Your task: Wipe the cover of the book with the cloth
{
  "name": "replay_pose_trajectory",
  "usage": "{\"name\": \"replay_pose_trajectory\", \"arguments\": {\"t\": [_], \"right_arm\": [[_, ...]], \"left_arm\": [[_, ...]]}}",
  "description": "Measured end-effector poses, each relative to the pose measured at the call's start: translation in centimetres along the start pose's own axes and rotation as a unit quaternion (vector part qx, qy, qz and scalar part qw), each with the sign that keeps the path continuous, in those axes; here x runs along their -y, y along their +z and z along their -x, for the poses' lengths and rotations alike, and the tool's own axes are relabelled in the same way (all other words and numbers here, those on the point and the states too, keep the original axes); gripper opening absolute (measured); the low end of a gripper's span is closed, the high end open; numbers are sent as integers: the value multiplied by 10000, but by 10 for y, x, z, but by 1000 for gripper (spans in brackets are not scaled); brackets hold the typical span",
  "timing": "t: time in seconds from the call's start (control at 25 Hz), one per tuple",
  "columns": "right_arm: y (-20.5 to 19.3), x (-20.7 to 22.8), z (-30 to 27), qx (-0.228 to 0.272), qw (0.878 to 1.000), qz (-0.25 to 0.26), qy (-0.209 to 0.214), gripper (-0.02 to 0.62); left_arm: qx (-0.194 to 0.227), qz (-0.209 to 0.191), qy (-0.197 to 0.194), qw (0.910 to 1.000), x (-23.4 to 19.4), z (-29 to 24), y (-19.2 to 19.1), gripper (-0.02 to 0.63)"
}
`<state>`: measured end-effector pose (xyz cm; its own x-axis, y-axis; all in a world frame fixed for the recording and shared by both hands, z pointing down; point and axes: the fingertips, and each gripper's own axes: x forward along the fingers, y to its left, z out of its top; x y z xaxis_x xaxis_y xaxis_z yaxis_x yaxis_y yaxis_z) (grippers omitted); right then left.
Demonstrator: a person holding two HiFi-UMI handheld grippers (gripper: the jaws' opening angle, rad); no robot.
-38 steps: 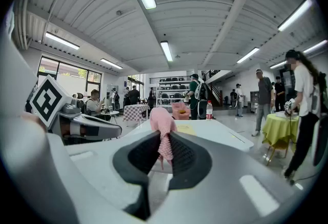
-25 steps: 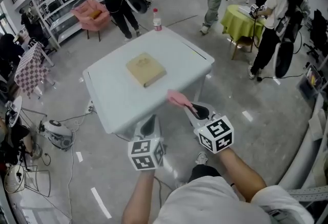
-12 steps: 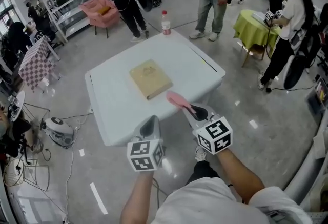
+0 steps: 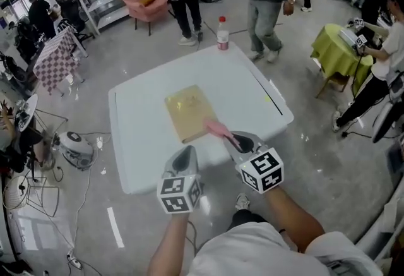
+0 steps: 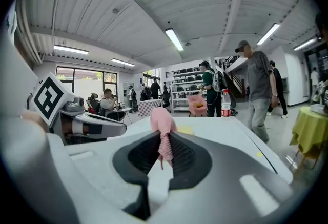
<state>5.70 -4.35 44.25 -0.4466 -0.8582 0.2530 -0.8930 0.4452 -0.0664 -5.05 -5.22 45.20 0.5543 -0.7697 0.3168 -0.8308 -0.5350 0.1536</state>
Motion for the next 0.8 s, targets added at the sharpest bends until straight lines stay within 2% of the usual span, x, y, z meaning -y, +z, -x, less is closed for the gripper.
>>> {"name": "replay_pose_trajectory", "arguments": {"t": [0.44, 0.8], "right_arm": [[6, 63, -68, -213, 9955, 246, 891, 35], [24, 94, -121, -344, 9865, 924, 1310, 35]], "left_arm": [[-154, 221, 755, 9968, -16, -73, 9, 6], [-161, 327, 1132, 9929, -27, -90, 17, 6]]}}
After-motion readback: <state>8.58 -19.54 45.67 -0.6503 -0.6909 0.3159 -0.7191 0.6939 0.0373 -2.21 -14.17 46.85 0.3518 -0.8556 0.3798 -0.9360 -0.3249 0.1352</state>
